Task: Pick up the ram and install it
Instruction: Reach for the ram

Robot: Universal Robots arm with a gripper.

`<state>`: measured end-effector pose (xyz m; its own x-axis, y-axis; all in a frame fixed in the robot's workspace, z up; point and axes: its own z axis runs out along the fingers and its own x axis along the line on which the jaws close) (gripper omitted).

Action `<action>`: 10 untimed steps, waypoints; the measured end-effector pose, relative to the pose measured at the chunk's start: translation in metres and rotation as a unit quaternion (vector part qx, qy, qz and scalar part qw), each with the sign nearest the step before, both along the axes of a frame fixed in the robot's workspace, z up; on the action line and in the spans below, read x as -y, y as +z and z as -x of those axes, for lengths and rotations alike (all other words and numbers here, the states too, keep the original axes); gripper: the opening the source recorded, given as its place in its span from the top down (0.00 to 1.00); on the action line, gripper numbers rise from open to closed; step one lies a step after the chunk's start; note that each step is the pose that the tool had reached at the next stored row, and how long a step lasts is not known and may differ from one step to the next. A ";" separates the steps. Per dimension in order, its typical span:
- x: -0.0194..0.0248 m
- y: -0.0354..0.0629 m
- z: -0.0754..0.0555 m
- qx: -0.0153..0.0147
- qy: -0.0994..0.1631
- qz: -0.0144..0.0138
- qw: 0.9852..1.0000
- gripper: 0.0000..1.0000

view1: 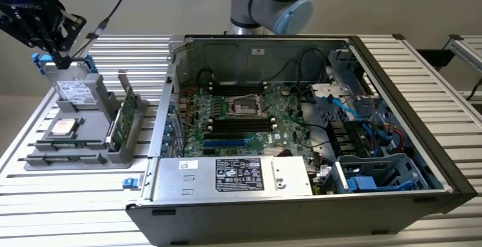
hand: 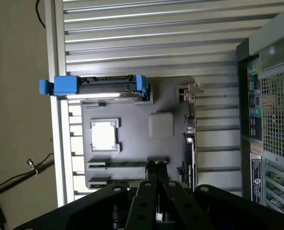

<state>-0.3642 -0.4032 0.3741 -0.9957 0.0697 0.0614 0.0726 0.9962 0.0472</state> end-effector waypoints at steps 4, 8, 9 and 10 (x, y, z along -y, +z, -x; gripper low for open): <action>0.0056 -0.0013 0.011 0.000 0.002 -0.001 1.000 0.90; 0.0149 -0.0027 0.018 0.000 0.004 -0.003 1.000 0.90; 0.0178 -0.0031 0.019 0.000 0.005 -0.003 1.000 0.90; 0.0211 -0.0034 0.020 0.000 0.006 -0.004 1.000 0.90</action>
<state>-0.3839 -0.4243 0.3706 -0.9964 0.0581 0.0619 0.0615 0.9966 0.0546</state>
